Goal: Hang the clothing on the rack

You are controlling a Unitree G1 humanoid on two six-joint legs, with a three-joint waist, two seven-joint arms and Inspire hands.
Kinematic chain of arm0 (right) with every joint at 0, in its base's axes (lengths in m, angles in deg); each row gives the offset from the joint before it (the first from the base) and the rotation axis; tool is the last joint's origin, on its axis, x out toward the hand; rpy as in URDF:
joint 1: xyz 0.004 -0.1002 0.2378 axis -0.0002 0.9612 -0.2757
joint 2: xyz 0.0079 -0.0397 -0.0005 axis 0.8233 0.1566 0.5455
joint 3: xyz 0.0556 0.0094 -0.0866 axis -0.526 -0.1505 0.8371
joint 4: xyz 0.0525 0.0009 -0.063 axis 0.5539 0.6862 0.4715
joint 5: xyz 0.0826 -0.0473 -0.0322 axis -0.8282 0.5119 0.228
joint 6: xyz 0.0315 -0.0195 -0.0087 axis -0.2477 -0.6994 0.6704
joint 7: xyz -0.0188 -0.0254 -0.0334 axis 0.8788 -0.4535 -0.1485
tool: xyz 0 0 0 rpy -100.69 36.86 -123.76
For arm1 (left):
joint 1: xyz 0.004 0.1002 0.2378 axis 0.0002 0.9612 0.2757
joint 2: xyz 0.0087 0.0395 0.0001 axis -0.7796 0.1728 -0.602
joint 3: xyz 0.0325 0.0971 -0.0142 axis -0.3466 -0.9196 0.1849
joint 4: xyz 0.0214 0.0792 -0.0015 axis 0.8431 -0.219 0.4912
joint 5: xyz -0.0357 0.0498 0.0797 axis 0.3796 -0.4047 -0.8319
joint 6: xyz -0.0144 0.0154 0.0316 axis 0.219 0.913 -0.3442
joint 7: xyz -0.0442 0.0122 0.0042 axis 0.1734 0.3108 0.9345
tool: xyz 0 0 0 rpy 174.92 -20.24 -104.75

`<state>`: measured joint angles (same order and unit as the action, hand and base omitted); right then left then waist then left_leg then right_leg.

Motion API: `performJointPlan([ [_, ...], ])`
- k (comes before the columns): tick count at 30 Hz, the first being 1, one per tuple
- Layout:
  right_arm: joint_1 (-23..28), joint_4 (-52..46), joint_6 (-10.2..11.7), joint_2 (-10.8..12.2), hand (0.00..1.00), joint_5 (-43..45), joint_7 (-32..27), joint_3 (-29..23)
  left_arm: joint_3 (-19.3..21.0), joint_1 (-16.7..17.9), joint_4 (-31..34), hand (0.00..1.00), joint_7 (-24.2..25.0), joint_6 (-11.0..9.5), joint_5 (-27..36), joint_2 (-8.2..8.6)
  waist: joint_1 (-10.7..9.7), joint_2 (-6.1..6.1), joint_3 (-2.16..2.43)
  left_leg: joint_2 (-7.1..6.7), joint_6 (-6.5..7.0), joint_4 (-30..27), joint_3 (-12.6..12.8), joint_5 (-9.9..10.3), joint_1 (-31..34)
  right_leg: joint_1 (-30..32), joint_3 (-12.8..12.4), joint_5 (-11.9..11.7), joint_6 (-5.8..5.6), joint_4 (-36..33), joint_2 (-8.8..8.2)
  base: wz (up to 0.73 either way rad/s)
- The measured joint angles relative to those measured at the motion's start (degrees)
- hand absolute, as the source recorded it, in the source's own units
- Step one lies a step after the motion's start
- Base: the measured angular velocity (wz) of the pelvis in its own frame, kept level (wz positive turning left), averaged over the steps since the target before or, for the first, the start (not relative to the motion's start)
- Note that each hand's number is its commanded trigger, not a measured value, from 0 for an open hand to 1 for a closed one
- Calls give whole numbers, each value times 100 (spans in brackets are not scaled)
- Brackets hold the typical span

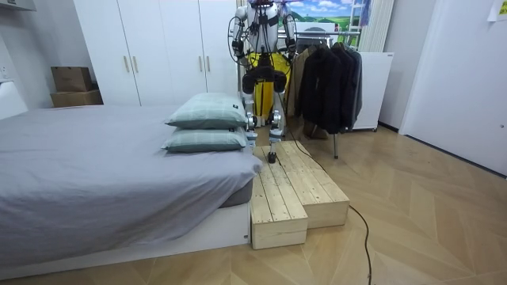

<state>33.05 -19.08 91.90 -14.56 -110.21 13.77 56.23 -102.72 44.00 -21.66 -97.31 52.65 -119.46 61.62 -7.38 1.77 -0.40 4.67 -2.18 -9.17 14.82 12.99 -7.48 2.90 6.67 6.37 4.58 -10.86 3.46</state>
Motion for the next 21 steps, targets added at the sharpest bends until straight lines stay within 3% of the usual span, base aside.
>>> performJointPlan([
  [10,0,1,59,-2,0,3,11,58,4,-2,-37,0,2,-3,22,-1,9,5,-2,0,0,3,1,0,6,16,-23,0,0,8,10,0],
  [13,0,40,64,-10,0,54,34,171,7,-7,-57,0,10,-3,308,-18,-5,6,-2,0,0,5,0,0,6,15,-7,0,1,10,9,0],
  [21,117,165,95,-136,0,382,601,291,8,5,-223,0,54,-127,506,-135,-15,57,-7,-6,0,4,-3,1,-7,34,-6,0,1,-61,-3,-1],
])
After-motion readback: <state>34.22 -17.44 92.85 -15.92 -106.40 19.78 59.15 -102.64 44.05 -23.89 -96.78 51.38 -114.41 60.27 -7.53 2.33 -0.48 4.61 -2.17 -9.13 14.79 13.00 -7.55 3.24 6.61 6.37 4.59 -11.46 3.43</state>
